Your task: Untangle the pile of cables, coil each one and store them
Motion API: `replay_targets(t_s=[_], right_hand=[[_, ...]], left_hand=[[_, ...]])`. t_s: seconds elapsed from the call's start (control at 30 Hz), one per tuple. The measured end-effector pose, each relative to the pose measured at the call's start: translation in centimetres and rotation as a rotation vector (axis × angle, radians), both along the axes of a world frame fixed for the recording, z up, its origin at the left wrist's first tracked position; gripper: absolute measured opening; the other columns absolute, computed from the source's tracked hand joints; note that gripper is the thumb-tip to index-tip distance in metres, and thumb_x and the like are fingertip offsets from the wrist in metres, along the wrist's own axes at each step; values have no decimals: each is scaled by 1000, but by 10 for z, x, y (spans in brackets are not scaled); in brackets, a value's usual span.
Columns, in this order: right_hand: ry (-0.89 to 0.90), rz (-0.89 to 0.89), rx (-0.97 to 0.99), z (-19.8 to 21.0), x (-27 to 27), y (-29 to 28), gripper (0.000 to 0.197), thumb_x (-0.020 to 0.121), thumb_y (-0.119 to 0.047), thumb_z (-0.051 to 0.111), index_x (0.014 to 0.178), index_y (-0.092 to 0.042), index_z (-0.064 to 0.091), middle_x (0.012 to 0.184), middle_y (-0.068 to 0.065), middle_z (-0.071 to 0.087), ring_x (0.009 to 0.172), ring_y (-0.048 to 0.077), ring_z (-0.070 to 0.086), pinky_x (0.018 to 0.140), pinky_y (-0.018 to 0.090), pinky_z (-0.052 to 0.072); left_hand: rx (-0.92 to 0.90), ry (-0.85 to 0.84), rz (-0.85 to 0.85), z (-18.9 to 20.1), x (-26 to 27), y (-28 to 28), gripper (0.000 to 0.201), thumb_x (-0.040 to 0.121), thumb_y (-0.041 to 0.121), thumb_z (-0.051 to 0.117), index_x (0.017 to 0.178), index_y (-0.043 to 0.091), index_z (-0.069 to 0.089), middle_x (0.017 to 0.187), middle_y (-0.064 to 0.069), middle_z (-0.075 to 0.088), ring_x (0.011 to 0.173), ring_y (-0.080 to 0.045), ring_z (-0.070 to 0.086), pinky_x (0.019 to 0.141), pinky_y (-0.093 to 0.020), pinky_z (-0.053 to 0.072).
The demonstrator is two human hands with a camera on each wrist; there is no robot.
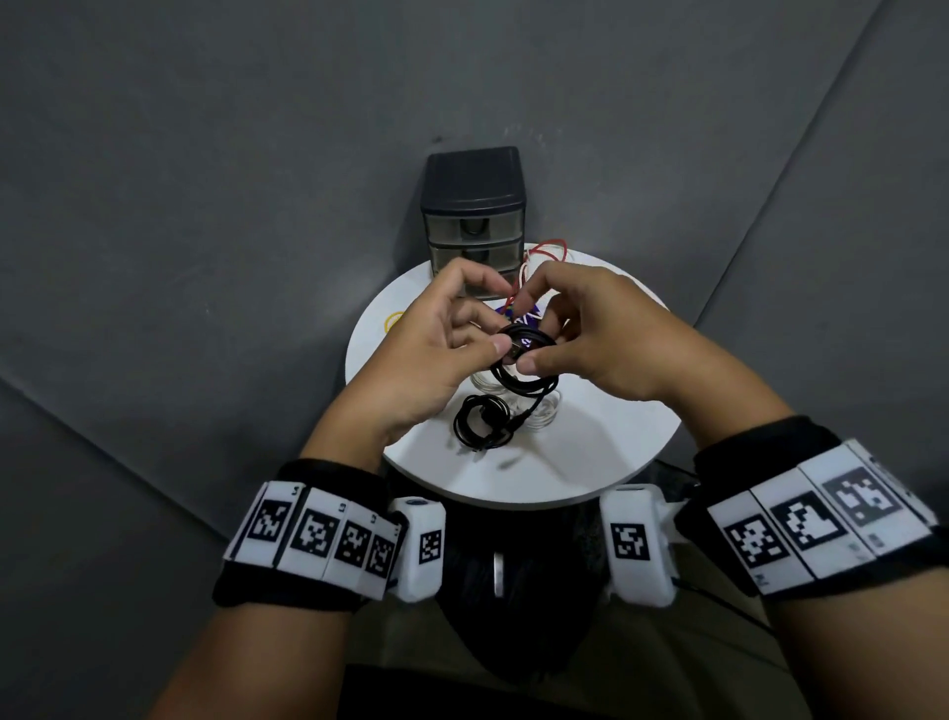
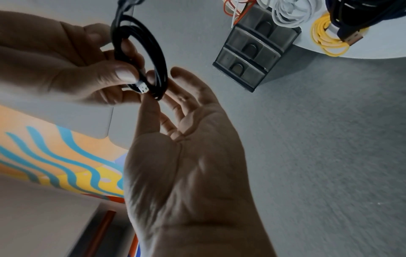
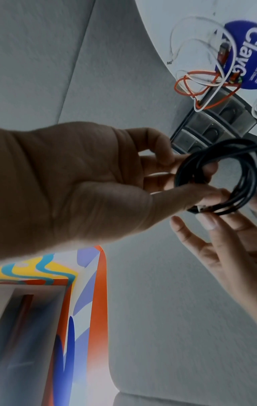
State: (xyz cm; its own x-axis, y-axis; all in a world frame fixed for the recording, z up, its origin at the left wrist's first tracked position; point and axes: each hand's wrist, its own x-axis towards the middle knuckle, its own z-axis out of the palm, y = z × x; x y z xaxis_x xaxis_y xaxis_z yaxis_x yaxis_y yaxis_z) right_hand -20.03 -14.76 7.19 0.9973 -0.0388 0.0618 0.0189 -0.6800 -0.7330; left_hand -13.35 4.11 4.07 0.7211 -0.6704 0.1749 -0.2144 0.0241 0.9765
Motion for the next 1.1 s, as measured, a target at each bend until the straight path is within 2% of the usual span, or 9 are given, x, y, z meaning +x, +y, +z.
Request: replay_targets(t_s=[0.2,0.37,0.5,0.57,0.63,0.77,0.87,0.93,1.1], right_hand=[[70,36,-129,6,1,3,22,77,-18,86,89,-21,68,74,0,63,60,10,51,61,27,42],[93,51,-172,14,0,4,16,78,-20,85,79,-17,70,74,8,66,60,12,51,58,24,41],[82,-21,-147,11,0,1,13,79,-21,85,81,-17,72,79,8,72,72,23,65,69,35,51],[31,-82,-160,6,1,1,12,80,-22,84,81,-18,73,78,6,72,77,24,68,71,35,52],[-57,-141,-163,2,2,1,12,81,-24,83,83,-19,73,76,2,71,72,18,64,66,28,48],[-153,-179,173,-7,3,-7,14,86,-22,79,98,-16,75,75,0,72,68,13,65,69,31,55],[-76,-196,425,-11,0,-14,13,89,-11,75,102,-10,73,82,10,71,74,17,70,68,30,57],[-26,-169,504,-13,-1,-13,9,89,-4,73,97,-8,72,83,14,73,77,21,74,67,28,58],[-17,-186,606,-17,4,-14,14,88,-1,73,101,1,68,79,14,73,72,24,74,58,22,54]], left_hand=[[41,-38,-4,1,-2,-2,40,93,-10,62,115,20,46,93,-4,65,76,-15,59,73,-23,48],[49,-63,18,4,0,-3,42,91,-10,65,107,24,47,88,2,65,72,-13,60,74,-27,48],[84,-131,114,7,1,-9,35,85,-3,76,104,19,57,84,2,71,65,-17,62,58,-17,44],[104,-195,176,6,2,-13,32,81,2,81,97,23,64,87,2,73,65,-19,63,61,-24,50],[86,-200,241,4,4,-15,30,80,4,83,93,27,68,88,3,72,66,-18,66,69,-34,59],[35,-149,303,9,8,-14,23,81,4,82,91,21,72,90,0,73,71,-20,71,74,-38,63],[-15,-99,340,12,12,-14,18,83,2,81,93,14,72,95,-14,73,69,-13,70,68,-25,59],[-31,-85,359,11,15,-16,17,83,1,81,94,11,73,95,-16,73,69,-14,70,68,-24,58],[-49,-14,367,5,22,-23,16,83,-1,80,95,7,72,92,-15,71,78,-23,73,76,-34,63]])
